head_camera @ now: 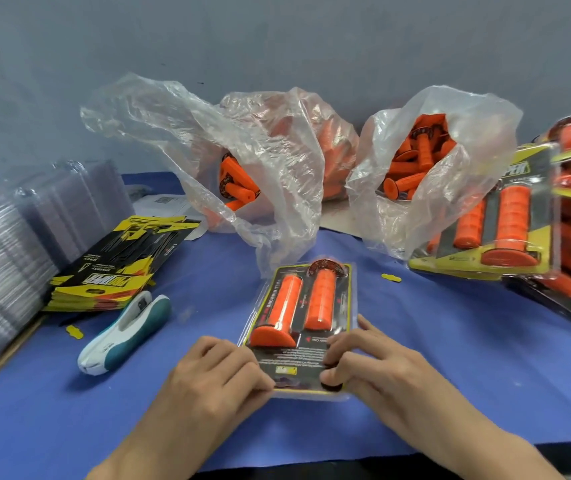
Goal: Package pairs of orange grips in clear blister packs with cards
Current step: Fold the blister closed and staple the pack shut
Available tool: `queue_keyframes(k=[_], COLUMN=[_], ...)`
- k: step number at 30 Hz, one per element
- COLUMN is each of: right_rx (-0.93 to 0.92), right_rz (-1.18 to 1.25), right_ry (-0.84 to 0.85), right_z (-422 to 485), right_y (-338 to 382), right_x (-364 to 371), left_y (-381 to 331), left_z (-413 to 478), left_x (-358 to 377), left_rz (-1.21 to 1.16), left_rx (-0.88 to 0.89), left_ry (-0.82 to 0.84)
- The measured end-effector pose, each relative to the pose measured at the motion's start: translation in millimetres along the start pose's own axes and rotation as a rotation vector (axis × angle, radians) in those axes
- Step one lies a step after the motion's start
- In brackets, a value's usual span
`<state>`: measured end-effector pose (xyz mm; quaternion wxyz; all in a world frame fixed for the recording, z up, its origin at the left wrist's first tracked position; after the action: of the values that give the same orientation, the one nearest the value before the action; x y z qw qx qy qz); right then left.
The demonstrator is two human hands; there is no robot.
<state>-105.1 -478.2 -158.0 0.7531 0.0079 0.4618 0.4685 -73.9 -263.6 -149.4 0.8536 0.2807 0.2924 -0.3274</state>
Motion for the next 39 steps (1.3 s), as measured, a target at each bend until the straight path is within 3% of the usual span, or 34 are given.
queue_keyframes(k=[3,7,13,15,18,20,25,30,35,39], right_rx=[0.062,0.041,-0.067,-0.069,0.002,0.036,0.006,-0.089,-0.053,0.004], right_rz=[0.056,-0.271,-0.34,-0.276,0.017,0.058,-0.348,-0.293,-0.117,0.026], right_ry=[0.024,0.071,-0.085,-0.071,0.003,0.03,-0.025,-0.085,0.038,0.042], right_z=[-3.0,-8.9,1.6,-1.3,-9.7,-13.3,-13.1,-6.6,-16.4,-21.5], right_y=[-8.3,-8.6,12.6,8.1,1.5,-2.3,6.4,22.0,9.4,-1.8], right_x=[-9.8,-7.1,9.4,-2.5,-19.3,-23.0,-12.2,-2.7,-6.8,-9.3], left_y=[4.9,-7.3,-33.6,-33.4,-21.6,-18.4,-33.7,-40.9,-38.6,-37.0], left_z=[0.5,8.4,22.8,20.6,20.4,23.1,29.2,32.2,28.7,26.3], left_x=[1.9,5.9,6.8,6.2,4.7,5.5,10.7,10.7,13.0,14.0], left_rz=[0.011,0.099,0.073,-0.017,-0.121,-0.122,0.004,-0.008,-0.039,-0.087], left_rx=[-0.021,-0.019,-0.006,0.035,0.095,0.112,0.112,0.055,0.069,0.096], left_ry=[0.032,0.056,0.0,0.017,0.064,0.084,0.083,0.045,0.01,-0.008])
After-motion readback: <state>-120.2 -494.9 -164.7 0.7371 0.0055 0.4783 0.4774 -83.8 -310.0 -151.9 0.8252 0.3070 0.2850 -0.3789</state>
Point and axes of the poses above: each hand's wrist, its own z-axis towards the middle knuckle, its own x-axis out of the palm, y = z × x, the point moved 4 cm from there along z, towards the middle knuckle, and after that the axes turned 11 degrees about z, right-handed, at the moved point
